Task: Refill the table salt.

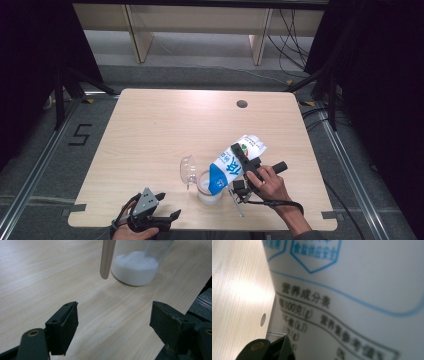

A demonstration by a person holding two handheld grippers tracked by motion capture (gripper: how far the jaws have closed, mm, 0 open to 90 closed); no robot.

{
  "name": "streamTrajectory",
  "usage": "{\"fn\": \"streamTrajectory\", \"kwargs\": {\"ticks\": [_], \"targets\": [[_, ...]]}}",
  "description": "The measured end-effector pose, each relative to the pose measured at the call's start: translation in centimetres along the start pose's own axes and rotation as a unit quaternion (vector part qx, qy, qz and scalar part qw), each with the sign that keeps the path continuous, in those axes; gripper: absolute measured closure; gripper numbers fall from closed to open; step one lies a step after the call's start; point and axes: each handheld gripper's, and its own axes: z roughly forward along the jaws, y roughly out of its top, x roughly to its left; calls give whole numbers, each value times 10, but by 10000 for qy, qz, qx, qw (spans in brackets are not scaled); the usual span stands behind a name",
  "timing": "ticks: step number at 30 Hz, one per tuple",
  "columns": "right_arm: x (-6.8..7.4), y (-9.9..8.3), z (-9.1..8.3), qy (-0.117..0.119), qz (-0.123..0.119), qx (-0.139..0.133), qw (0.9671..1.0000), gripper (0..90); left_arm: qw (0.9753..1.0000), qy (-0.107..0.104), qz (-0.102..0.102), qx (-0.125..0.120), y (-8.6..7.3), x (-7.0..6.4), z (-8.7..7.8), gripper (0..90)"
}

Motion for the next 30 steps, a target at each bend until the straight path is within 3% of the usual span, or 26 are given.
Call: {"fn": "streamTrajectory", "kwargs": {"ticks": [21,30], "targets": [[-1,-1,-1,43,-68,104,9999,716,10000,3,-6,-16,0,0,0,222],[0,0,0,43,-100,20,9999,729,10000,-2,-3,-11,0,0,0,222]]}}
